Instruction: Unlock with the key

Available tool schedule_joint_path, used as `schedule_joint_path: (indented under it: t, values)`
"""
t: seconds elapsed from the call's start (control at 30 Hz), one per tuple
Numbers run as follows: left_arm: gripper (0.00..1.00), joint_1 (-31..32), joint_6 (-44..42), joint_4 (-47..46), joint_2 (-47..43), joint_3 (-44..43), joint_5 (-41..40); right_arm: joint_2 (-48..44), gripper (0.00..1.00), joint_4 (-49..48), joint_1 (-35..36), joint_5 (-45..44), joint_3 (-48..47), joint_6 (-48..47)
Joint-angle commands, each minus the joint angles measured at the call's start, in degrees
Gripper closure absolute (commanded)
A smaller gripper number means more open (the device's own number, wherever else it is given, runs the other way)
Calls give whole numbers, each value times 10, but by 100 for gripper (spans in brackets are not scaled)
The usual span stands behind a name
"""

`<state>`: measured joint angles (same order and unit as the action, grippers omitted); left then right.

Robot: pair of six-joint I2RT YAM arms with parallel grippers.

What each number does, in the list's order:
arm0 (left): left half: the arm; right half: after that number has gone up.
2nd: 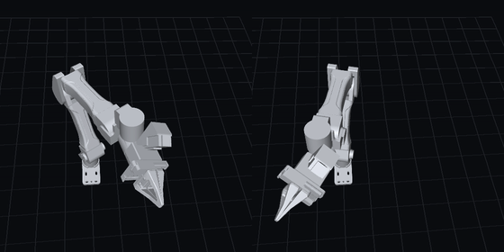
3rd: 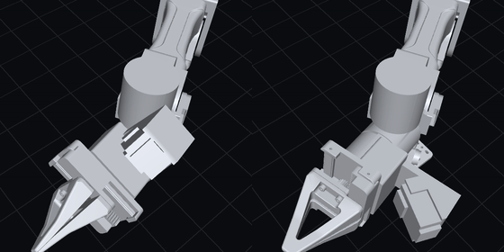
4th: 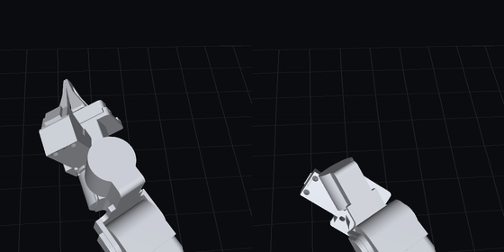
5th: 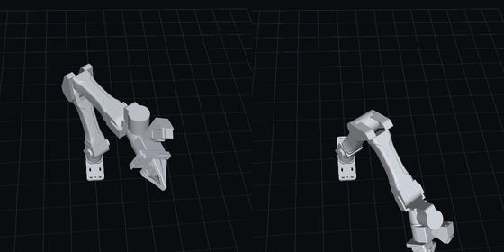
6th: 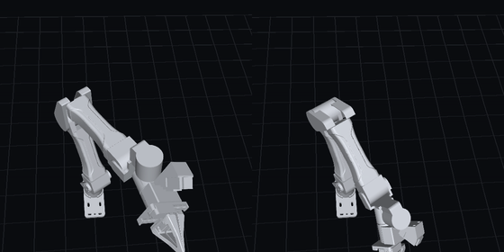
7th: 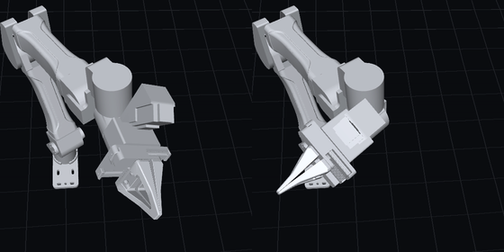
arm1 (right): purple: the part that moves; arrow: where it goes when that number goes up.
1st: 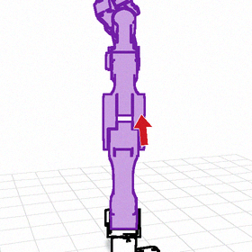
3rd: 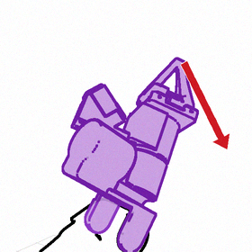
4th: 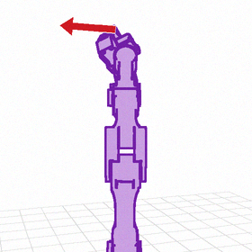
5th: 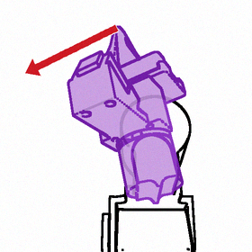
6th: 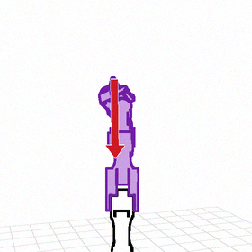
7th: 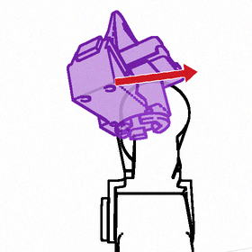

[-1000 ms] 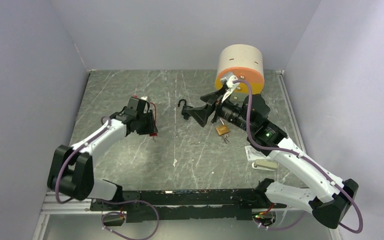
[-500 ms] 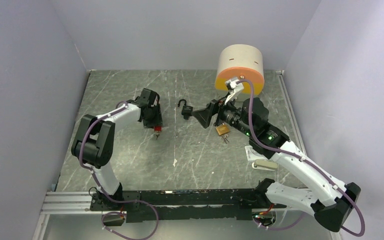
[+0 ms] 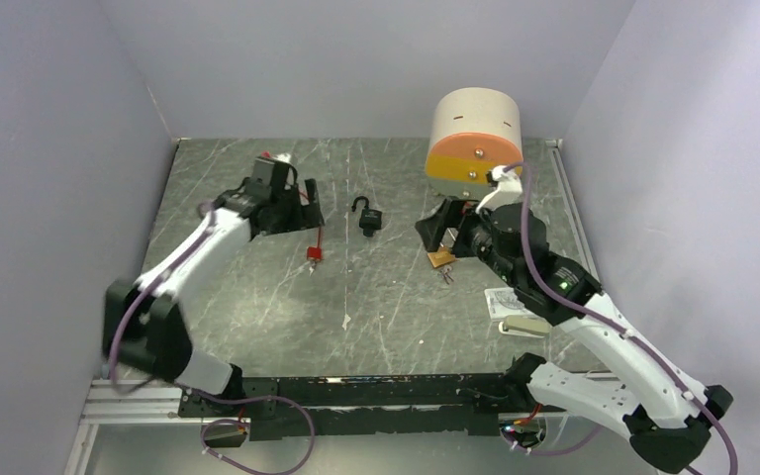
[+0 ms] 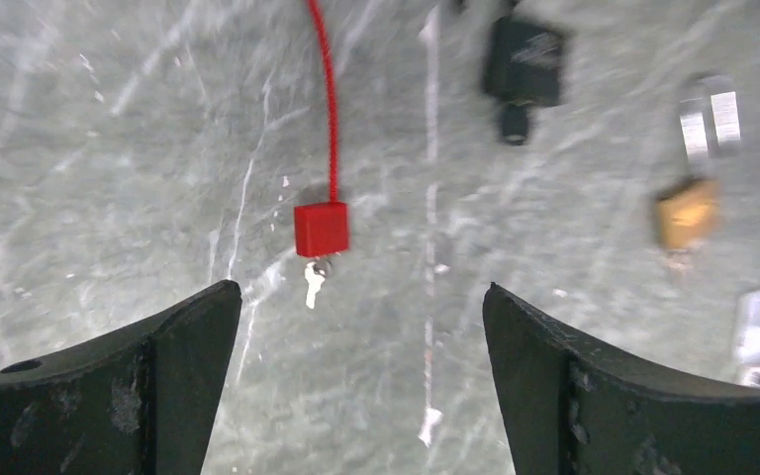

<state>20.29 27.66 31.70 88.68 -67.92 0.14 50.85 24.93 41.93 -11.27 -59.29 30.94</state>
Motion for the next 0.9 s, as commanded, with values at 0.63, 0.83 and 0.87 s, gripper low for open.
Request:
schedule_joint_path:
  t: [0.63, 0.83, 0.87]
  values:
    - [6, -2, -18, 511, -436, -307, -162, -75, 1, 538, 0, -322, -252, 203]
    - [6, -2, -10, 522, -450, -311, -166, -64, 1, 523, 1, -303, -265, 180]
    - [6, -2, -9, 521, -450, -308, -165, -62, 1, 522, 1, -297, -265, 178]
